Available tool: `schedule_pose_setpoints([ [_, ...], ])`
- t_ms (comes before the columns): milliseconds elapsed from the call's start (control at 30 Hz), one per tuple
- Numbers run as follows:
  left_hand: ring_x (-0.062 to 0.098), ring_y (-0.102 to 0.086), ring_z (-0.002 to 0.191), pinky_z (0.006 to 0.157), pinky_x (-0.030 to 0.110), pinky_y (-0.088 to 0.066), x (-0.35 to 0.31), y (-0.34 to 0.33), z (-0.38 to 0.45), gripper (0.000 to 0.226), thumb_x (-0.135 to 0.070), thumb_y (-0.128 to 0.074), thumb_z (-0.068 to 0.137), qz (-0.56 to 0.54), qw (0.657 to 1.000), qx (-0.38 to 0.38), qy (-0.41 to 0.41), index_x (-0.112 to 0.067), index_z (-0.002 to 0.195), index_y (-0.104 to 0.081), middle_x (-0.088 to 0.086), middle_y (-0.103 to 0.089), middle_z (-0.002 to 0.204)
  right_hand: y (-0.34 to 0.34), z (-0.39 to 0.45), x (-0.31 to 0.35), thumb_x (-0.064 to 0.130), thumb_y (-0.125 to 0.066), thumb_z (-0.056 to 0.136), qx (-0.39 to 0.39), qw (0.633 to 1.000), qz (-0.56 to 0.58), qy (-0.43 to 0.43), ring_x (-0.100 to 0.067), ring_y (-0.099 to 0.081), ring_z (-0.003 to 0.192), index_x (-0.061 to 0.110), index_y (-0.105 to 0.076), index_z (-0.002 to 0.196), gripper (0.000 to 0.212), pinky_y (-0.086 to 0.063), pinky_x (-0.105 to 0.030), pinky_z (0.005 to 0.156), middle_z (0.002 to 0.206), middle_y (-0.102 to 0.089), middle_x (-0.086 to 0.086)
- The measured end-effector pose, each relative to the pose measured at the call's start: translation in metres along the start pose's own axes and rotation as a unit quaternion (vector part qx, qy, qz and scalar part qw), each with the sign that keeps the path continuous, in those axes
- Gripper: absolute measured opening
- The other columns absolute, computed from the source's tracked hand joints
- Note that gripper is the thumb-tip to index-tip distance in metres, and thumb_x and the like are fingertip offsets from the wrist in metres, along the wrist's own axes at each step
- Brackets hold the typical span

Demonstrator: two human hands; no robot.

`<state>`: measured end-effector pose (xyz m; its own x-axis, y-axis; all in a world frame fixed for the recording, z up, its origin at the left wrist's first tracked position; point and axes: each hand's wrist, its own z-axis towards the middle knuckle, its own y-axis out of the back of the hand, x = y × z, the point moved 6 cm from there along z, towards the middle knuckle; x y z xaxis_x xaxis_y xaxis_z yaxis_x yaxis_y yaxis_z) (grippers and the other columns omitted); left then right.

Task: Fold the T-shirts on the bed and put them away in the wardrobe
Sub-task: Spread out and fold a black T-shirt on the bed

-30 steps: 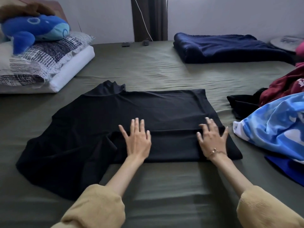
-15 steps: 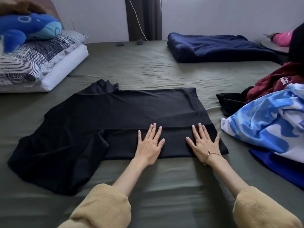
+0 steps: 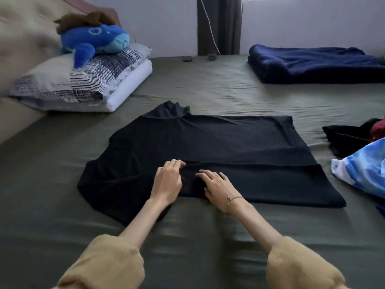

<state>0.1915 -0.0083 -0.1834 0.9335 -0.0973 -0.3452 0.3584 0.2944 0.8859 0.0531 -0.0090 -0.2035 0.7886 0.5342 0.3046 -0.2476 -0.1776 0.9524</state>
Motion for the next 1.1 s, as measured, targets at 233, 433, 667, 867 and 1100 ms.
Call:
schedule_pose_setpoints([
  [233,0.013,-0.049,0.108,0.092,0.021,-0.038,0.108,0.051,-0.027,0.050,0.016,-0.036,0.076,-0.088,0.988,-0.057,0.117,-0.014,0.108,-0.060,-0.003,-0.056,0.107,-0.010,0.043,0.077,0.011,-0.059,0.083,-0.043,0.987,-0.023,0.151,-0.018,-0.039,0.130,0.029,-0.031,0.144,0.069,-0.033,-0.034,0.097,0.151,-0.023,-0.001],
  [433,0.015,-0.051,0.104,0.096,0.034,-0.040,0.174,0.076,-0.051,0.058,0.019,-0.038,0.061,-0.045,0.986,-0.006,0.161,-0.018,0.100,-0.060,-0.010,-0.059,0.100,-0.015,0.059,0.112,0.030,-0.065,0.060,-0.100,0.950,-0.089,0.281,-0.015,-0.040,0.110,0.034,-0.063,0.099,0.039,-0.035,-0.042,0.094,0.129,-0.054,0.006],
  [667,0.008,-0.052,0.111,0.097,0.032,-0.043,0.212,0.079,-0.058,0.066,0.017,-0.033,0.057,-0.109,0.979,0.093,0.147,-0.034,0.097,-0.048,-0.016,-0.059,0.105,-0.018,0.106,0.107,0.012,-0.051,0.087,-0.018,0.981,0.151,0.122,-0.024,-0.061,0.096,0.021,-0.059,0.101,0.018,-0.043,-0.032,0.083,0.098,-0.067,-0.001],
  [867,0.012,-0.053,0.091,0.078,0.023,-0.037,0.231,0.077,-0.041,0.026,-0.003,-0.041,0.091,-0.169,0.959,0.051,0.221,-0.024,0.090,-0.057,-0.005,-0.060,0.092,-0.005,0.159,0.096,0.051,-0.044,0.093,-0.036,0.973,0.186,-0.132,-0.031,-0.060,0.092,0.012,-0.058,0.100,0.042,-0.043,-0.032,0.073,0.096,-0.057,-0.008],
  [1100,0.010,-0.052,0.075,0.072,0.025,-0.037,0.235,0.074,-0.034,0.031,-0.044,-0.054,0.092,-0.246,0.938,0.037,0.241,-0.027,0.066,-0.055,-0.011,-0.056,0.071,-0.009,0.172,0.089,0.053,-0.056,0.084,-0.036,0.971,0.153,-0.177,-0.027,-0.056,0.106,0.017,-0.048,0.121,0.053,-0.040,-0.033,0.080,0.117,-0.058,-0.006],
])
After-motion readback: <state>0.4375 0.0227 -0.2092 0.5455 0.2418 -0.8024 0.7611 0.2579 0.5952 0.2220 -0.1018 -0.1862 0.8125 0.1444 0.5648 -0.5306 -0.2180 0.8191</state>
